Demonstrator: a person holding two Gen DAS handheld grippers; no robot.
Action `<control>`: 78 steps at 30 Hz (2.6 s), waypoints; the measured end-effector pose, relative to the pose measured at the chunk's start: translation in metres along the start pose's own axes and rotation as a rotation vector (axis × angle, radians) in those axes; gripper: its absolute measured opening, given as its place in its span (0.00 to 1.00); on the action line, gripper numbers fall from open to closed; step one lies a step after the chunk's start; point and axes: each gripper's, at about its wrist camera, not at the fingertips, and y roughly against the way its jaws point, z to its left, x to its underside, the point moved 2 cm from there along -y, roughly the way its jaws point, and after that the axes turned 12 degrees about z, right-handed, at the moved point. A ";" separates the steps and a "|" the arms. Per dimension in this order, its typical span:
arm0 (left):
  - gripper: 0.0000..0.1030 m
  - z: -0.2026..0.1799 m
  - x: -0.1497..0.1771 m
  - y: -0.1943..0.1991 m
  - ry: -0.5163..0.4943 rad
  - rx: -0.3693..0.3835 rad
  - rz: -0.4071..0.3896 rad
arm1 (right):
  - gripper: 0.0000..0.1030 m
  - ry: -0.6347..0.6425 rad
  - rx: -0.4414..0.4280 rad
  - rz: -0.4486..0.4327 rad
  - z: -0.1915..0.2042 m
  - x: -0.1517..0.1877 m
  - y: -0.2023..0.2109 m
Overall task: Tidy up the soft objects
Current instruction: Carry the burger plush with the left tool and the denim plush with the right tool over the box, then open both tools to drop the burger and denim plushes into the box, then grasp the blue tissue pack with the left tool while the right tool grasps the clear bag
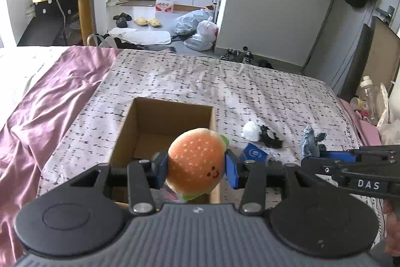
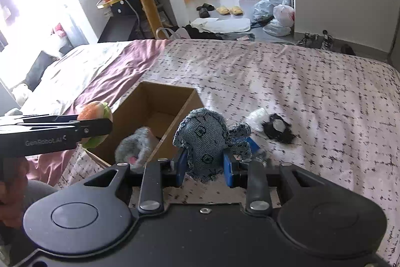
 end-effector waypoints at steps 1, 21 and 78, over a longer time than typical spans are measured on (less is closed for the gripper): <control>0.44 0.004 -0.001 0.000 0.006 -0.002 0.000 | 0.29 0.004 -0.001 0.000 0.003 -0.002 -0.001; 0.44 0.082 -0.027 -0.028 0.081 0.006 0.025 | 0.29 0.047 -0.025 0.061 0.069 -0.046 -0.057; 0.89 0.032 -0.022 -0.012 0.077 -0.040 0.026 | 0.81 -0.062 -0.042 0.035 0.000 -0.015 -0.020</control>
